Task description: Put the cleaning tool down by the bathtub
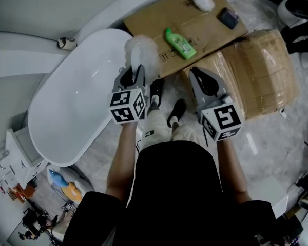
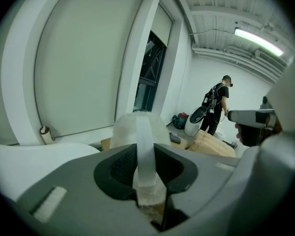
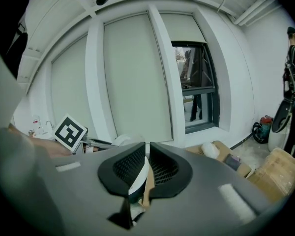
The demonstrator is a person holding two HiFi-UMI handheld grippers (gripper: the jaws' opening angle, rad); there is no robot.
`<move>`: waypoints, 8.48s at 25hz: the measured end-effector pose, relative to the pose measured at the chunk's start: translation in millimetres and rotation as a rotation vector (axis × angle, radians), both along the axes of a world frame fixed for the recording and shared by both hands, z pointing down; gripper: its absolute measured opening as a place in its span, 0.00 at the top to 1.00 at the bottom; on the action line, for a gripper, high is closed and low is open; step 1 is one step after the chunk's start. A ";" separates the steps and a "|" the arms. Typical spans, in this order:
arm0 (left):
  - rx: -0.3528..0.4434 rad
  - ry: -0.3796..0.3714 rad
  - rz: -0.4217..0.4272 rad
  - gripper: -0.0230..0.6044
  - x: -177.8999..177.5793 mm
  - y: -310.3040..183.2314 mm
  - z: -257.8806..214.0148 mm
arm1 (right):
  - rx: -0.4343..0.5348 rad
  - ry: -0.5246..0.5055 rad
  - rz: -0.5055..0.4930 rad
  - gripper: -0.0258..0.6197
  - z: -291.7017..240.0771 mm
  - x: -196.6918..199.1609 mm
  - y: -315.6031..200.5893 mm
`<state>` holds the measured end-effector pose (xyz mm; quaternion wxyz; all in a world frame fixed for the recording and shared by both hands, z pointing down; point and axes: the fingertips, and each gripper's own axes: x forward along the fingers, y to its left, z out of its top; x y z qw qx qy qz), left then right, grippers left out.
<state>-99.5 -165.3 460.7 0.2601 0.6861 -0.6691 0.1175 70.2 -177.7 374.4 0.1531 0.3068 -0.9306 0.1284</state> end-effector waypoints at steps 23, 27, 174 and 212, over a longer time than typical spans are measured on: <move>-0.195 0.012 0.210 0.82 -56.5 -149.0 139.8 | -0.144 0.105 0.138 0.94 62.6 -86.1 -89.8; -0.227 0.005 0.244 0.82 -59.8 -166.5 163.4 | -0.197 0.119 0.158 0.94 80.0 -92.3 -97.5; 0.252 -0.157 0.140 0.97 31.1 166.0 -123.4 | 0.119 -0.116 0.043 0.94 -72.1 -25.5 164.3; 0.351 -0.073 0.201 0.97 19.7 172.8 -165.1 | 0.196 -0.083 0.057 0.95 -100.1 -41.6 176.0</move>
